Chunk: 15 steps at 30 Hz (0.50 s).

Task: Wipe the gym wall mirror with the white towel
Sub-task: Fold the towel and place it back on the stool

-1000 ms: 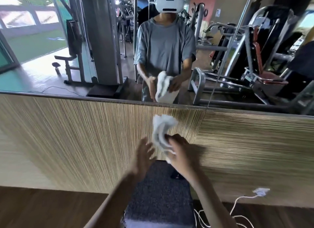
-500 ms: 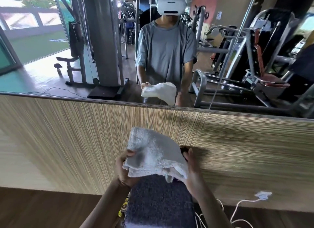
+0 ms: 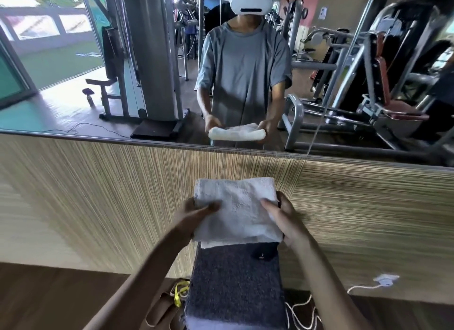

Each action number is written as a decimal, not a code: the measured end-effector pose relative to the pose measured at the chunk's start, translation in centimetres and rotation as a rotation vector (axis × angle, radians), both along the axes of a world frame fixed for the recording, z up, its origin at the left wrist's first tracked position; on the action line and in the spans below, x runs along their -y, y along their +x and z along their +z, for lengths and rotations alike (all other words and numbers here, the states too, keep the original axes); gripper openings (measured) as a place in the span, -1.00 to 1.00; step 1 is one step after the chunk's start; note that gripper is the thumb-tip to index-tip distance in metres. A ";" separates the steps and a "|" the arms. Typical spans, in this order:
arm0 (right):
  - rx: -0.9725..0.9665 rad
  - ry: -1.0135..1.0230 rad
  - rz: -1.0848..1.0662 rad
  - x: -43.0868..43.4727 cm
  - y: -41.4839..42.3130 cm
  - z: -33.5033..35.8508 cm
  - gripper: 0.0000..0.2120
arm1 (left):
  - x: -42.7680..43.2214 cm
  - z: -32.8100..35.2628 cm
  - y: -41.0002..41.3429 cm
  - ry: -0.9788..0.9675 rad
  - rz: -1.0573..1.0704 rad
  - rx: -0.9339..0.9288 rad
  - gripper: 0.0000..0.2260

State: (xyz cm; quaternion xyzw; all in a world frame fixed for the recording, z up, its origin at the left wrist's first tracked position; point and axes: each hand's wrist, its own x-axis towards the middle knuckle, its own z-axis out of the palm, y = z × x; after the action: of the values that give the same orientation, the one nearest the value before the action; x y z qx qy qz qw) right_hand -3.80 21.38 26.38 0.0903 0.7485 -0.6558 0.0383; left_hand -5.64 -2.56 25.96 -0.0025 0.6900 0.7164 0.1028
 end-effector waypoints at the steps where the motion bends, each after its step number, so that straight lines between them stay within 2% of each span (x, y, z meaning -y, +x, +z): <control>1: 0.030 -0.011 -0.039 0.1 -0.3 -0.1 -0.84 | -0.6 -0.3 -0.1 -0.023 0.043 -0.028 -0.76; 3: 0.105 0.007 -0.110 0.4 -1.1 -0.2 -0.59 | -1.6 -0.5 -0.1 -0.068 0.126 -0.061 -0.80; 5: 0.117 0.148 -0.210 1.3 -1.3 -0.7 -0.52 | -2.8 -1.1 0.2 -0.122 0.207 -0.092 -0.76; 7: 0.043 0.282 -0.337 2.5 -1.3 -1.9 -0.47 | -3.9 -2.1 0.6 -0.154 0.274 -0.100 -0.68; 9: -0.117 0.278 -0.429 3.8 -0.8 -4.0 -0.28 | -4.3 -3.7 0.7 -0.209 0.383 -0.095 -0.68; 11: -0.195 0.261 -0.448 4.4 -0.2 -7.9 -0.35 | -3.9 -6.6 1.1 -0.291 0.443 -0.054 -0.77; 15: -0.087 0.287 -0.438 5.7 2.9 -13.1 -0.64 | -1.8 -12.1 3.4 -0.341 0.454 0.005 -0.92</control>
State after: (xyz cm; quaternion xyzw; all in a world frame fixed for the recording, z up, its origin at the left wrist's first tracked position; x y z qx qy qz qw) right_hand -0.88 15.71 13.28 0.2262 0.7975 -0.5388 -0.1499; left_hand -2.27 -0.76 13.84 -0.1762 0.7821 0.5947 -0.0606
